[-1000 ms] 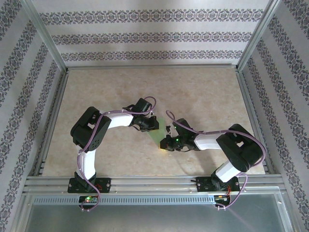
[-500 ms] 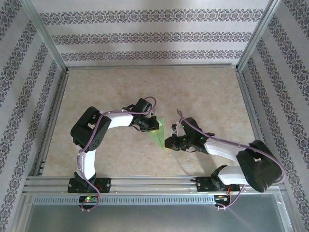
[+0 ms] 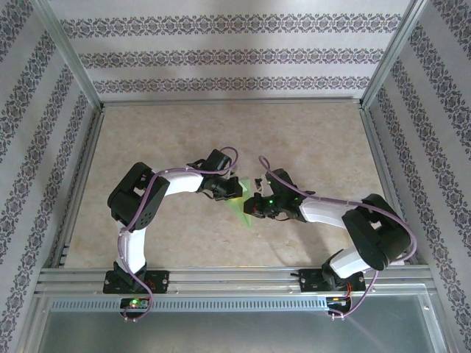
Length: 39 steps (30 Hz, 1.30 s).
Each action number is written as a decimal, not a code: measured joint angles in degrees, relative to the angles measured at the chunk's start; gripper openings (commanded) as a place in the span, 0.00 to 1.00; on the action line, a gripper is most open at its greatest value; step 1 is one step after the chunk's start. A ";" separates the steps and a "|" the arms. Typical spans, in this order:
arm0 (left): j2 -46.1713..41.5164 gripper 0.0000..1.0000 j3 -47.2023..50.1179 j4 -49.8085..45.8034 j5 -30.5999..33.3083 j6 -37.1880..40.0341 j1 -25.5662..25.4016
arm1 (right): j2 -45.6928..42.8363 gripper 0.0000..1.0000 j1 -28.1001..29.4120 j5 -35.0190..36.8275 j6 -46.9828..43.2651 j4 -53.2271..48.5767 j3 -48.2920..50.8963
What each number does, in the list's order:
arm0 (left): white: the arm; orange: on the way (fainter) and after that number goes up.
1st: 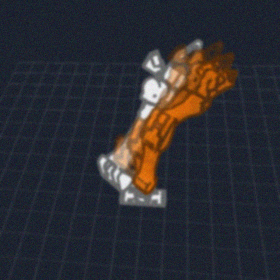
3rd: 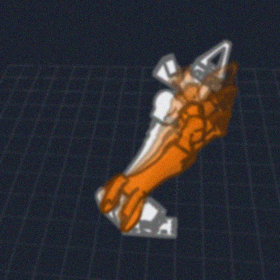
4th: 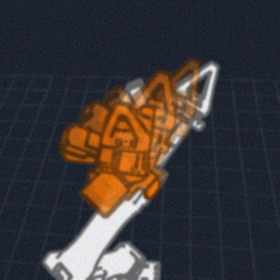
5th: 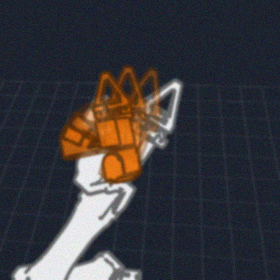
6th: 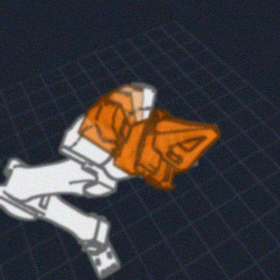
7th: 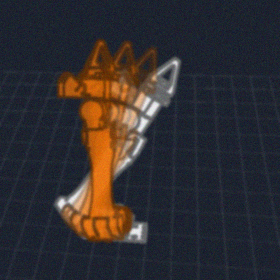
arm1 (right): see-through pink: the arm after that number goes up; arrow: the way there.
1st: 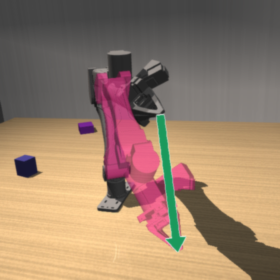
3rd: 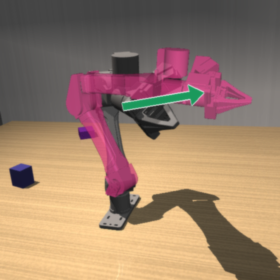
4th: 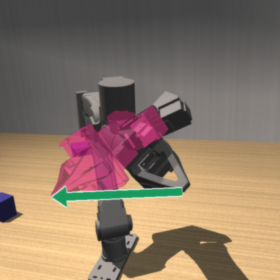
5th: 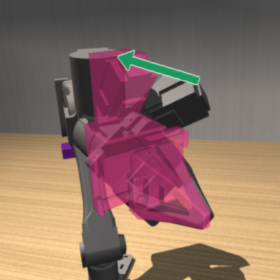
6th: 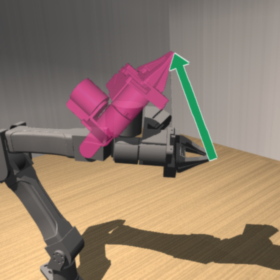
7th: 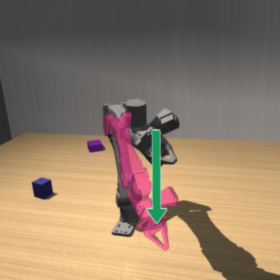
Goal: Fold a paper plane with a square sheet of paper (fold left side to right side)
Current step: Fourth fold the wing at the center of the table.
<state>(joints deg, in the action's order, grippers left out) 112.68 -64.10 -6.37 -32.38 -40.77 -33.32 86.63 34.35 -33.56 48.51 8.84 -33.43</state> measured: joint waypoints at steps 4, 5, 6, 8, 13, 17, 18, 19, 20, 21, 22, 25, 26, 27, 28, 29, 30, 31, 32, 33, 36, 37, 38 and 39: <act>0.00 0.10 0.00 0.00 0.00 0.00 0.00 | 1.97 0.00 0.04 2.73 0.28 -0.07 -0.22; 0.00 0.10 0.00 0.00 0.00 0.00 0.00 | 2.34 0.00 0.04 3.37 0.39 -0.07 -0.22; 0.00 0.10 0.00 0.00 0.00 0.00 0.00 | 2.71 0.00 0.04 3.82 0.46 -0.07 -0.22; 0.00 0.11 0.00 0.00 0.00 0.00 0.00 | 3.80 0.00 0.04 4.52 0.46 -0.11 -0.22; 0.00 0.11 0.00 0.00 0.00 0.00 0.00 | 5.46 0.00 0.04 5.55 0.39 -0.90 -0.31; 0.00 0.15 -0.09 0.02 -0.09 0.00 0.00 | 5.57 0.00 0.44 6.05 -0.48 -1.99 -0.90; 0.00 0.16 -0.20 -0.02 -0.15 0.02 0.00 | 5.68 0.00 0.59 6.23 -0.74 -2.56 -1.25; 0.00 0.16 -0.31 -0.07 -0.13 0.02 0.00 | 5.79 0.00 0.74 6.58 -0.94 -3.21 -1.68; 0.00 0.16 -0.39 -0.09 -0.11 0.04 0.04 | 5.90 0.00 1.09 6.99 -1.31 -3.87 -2.14; 0.00 0.16 -0.46 -0.20 -0.07 0.07 0.07 | 6.03 0.00 1.33 7.32 -1.70 -4.37 -2.54; 0.00 0.16 -0.63 -0.42 0.02 0.09 0.13 | 6.21 0.00 1.57 7.65 -2.08 -4.72 -2.89; 0.42 0.17 -1.46 -1.38 -0.07 0.35 0.66 | 6.54 0.00 1.95 8.24 -2.73 -5.05 -3.43; 0.68 0.17 -1.95 -1.92 -0.28 0.52 0.83 | 6.56 0.00 1.95 8.35 -2.91 -5.07 -3.48; 0.92 0.17 -2.38 -2.34 -0.44 0.72 1.01 | 6.60 0.00 1.95 8.50 -3.08 -5.09 -3.50; 1.22 0.17 -2.93 -2.82 -0.63 0.98 1.20 | 6.64 0.00 1.95 8.63 -3.30 -5.07 -3.54; 1.55 0.17 -3.48 -3.32 -0.83 1.29 1.44 | 6.64 0.00 1.95 8.79 -3.48 -5.01 -3.58; 1.86 0.17 -3.98 -3.69 -1.01 1.53 1.66 | 6.64 0.00 1.92 8.94 -3.52 -4.98 -3.58; 2.21 0.17 -4.57 -4.04 -1.31 1.81 2.01 | 6.67 0.00 1.95 9.11 -3.54 -4.96 -3.58; 2.56 0.17 -5.09 -4.26 -1.29 2.05 2.38 | 6.67 0.00 1.95 9.14 -3.67 -4.96 -3.58; 2.91 0.17 -5.68 -4.52 -1.31 2.32 2.82 | 6.69 0.00 1.95 9.14 -3.74 -4.96 -3.58; 3.98 0.17 -7.65 -5.40 -1.20 3.37 4.35 | 6.75 0.00 2.05 9.18 -3.89 -4.96 -3.61; 4.37 0.17 -8.46 -5.77 -0.81 3.69 4.94 | 6.75 0.00 2.10 9.20 -3.91 -4.96 -3.65; 4.79 0.17 -9.33 -6.08 -0.33 4.15 5.46 | 6.80 0.00 2.14 9.25 -3.91 -5.01 -3.69; 5.16 0.17 -10.01 -6.19 0.04 4.48 6.01 | 6.82 0.00 2.16 9.27 -3.91 -5.01 -3.72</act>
<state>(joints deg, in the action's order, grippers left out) 117.84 -74.11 -12.56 -32.34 -36.29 -27.31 93.45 36.51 -24.29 44.60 3.84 -37.15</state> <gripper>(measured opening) 0.168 0.060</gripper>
